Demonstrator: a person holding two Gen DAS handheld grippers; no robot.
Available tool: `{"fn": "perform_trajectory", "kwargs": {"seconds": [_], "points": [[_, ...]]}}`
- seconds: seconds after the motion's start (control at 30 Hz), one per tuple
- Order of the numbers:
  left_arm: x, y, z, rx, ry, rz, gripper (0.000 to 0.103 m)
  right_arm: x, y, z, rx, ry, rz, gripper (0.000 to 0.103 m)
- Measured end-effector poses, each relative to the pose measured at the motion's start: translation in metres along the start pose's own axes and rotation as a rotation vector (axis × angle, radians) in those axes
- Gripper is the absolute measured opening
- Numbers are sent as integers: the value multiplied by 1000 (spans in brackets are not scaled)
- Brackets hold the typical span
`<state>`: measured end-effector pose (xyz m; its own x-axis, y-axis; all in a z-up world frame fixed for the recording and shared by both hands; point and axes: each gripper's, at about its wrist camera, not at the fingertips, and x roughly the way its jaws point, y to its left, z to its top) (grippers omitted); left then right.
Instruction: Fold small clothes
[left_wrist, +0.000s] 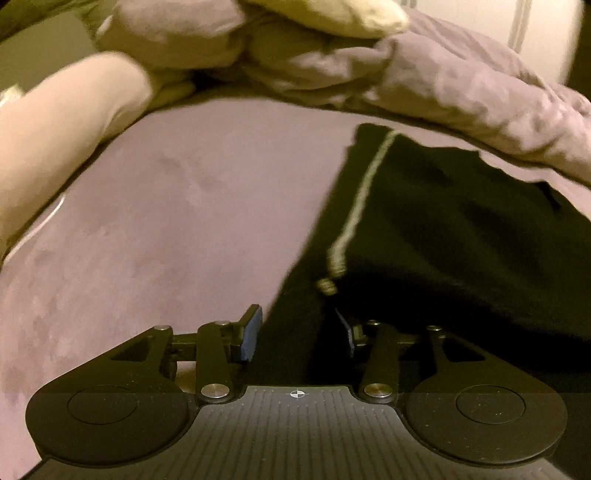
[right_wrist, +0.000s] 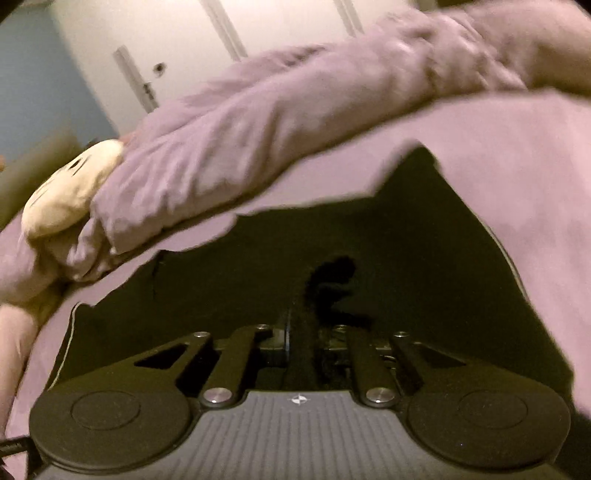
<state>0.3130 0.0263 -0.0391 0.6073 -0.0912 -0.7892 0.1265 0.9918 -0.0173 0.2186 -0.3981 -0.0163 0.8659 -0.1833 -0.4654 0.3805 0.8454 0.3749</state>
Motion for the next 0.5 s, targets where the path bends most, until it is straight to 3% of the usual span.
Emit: {"fn": "perform_trajectory", "kwargs": {"seconds": [0.07, 0.2, 0.3, 0.37, 0.43, 0.5], "points": [[0, -11, 3, 31, -21, 14, 49, -5, 14, 14, -50, -52, 27, 8], [-4, -13, 4, -18, -44, -5, 49, -21, 25, 41, -137, -174, 59, 8], [-8, -14, -5, 8, -63, -16, 52, -23, 9, 48, -165, -211, -8, 8], [-7, -17, -14, 36, -50, -25, 57, -8, -7, 42, -183, -171, -102, 10], [-7, -21, -24, 58, -38, -10, 57, 12, -25, 32, -150, -47, -172, 20], [-15, -23, -34, 89, -56, -7, 58, 9, -38, 21, -86, -22, -174, 21]]}}
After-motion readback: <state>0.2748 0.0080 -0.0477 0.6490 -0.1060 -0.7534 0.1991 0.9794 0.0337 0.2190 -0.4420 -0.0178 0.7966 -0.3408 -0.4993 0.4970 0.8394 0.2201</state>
